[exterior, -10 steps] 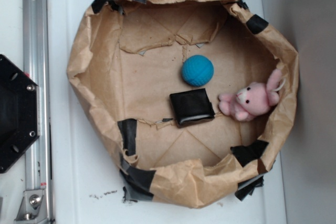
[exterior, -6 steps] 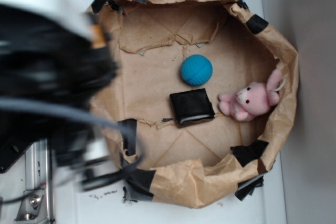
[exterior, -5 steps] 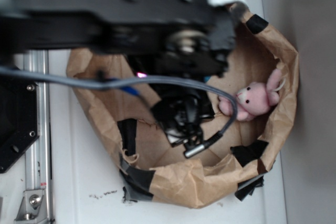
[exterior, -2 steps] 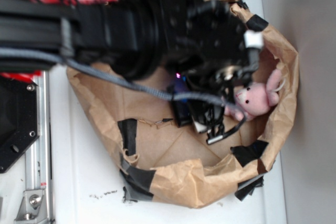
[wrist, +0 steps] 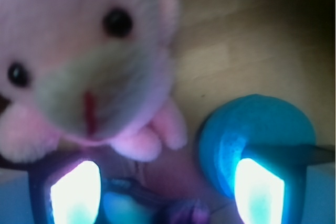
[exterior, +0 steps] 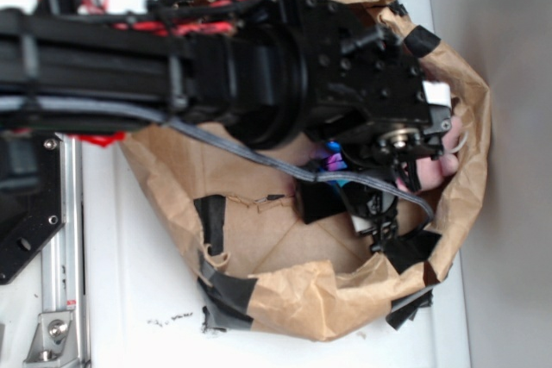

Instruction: Grab the black box.

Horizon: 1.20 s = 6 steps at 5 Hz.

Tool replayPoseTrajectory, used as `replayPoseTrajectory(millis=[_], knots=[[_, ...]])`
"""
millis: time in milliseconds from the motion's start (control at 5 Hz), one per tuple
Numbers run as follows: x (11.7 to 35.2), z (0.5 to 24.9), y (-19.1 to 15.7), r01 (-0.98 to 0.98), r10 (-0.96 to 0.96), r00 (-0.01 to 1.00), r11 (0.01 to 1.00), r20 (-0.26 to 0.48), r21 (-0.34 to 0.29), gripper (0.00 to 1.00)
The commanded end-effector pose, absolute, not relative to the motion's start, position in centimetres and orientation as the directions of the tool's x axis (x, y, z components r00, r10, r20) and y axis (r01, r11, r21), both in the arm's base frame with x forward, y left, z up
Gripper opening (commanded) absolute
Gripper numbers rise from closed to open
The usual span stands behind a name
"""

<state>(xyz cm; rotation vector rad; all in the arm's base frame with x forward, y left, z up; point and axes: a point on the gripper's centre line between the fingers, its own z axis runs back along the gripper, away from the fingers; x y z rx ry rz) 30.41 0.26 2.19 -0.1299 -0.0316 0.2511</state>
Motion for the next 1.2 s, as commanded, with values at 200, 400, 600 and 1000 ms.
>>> replayPoseTrajectory(millis=[200, 400, 600, 1000], knots=[[27.7, 3.3, -3.2, -0.146, 0.145, 0.989, 0.977, -0.015, -0.153, 1.00], [27.0, 5.1, -2.2, -0.200, 0.205, 0.979, 0.971, 0.024, -0.128, 1.00], [26.7, 6.1, -1.1, -0.221, 0.229, 0.973, 0.963, 0.036, -0.151, 1.00], [26.4, 6.5, -0.9, -0.202, 0.211, 0.977, 0.952, 0.014, -0.228, 1.00]])
